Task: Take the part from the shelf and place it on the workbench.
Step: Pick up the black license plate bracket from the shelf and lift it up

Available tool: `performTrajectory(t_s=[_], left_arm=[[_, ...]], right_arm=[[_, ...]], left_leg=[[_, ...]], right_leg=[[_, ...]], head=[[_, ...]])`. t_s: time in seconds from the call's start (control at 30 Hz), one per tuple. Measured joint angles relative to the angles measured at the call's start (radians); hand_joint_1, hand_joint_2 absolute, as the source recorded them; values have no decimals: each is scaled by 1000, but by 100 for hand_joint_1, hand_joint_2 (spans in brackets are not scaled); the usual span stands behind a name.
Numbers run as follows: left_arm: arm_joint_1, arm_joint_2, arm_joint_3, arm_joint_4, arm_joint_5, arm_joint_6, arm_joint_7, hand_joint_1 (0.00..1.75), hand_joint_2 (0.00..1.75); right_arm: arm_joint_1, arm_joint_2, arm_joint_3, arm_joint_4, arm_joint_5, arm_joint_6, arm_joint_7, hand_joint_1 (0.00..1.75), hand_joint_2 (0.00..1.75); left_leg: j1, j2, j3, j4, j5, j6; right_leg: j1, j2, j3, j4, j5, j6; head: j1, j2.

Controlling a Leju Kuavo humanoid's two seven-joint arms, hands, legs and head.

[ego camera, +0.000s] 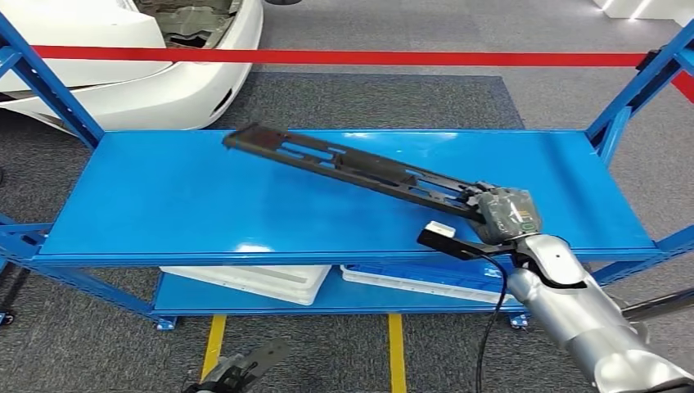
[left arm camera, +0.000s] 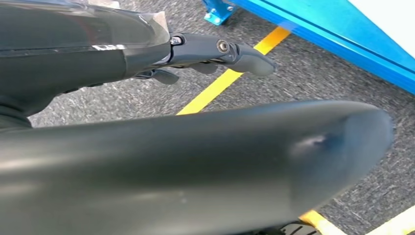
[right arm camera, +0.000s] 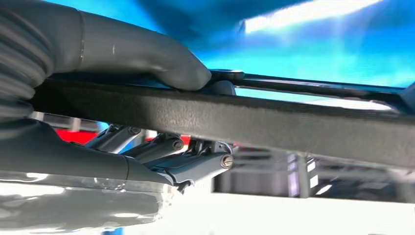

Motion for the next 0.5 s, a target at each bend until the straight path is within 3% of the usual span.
performTrajectory(t_s=[0.17,0.5], left_arm=[[12,1,13,0,27,18,-6,0,0],[26,5,45,0,67,47,-29,0,0]], right_arm=[[132,-51,-40,-283,95,-7,104,175,175],[358,-147,-50,-707,286,-22,179,175,175]], left_leg=[[0,0,-1,0,0,0],[0,0,-1,0,0,0]], right_leg=[[0,-1,-1,0,-1,-1],[0,-2,-1,0,-1,-1]], head=[[0,0],[0,0]])
